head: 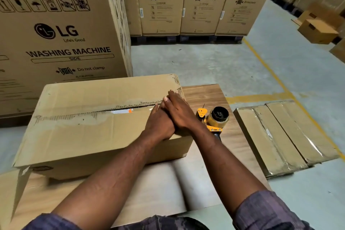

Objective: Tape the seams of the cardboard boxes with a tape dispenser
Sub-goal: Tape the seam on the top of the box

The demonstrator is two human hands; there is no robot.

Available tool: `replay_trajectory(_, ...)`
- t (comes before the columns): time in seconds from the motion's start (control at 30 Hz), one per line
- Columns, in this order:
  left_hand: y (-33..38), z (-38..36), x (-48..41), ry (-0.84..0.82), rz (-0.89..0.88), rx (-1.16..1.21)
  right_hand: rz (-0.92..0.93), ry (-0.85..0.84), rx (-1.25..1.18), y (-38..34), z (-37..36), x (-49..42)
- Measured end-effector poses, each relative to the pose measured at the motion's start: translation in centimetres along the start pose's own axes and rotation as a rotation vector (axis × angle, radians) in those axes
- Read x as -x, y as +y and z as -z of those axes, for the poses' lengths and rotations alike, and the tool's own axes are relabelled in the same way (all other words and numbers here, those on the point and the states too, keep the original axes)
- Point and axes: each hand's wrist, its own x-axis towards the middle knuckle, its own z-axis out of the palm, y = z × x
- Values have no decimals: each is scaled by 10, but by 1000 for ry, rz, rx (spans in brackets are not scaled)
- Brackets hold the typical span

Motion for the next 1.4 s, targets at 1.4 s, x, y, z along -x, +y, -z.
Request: replay_trajectory(1.4,-263,82,140,31,145,110,208,-164,272,-191,-165,-22)
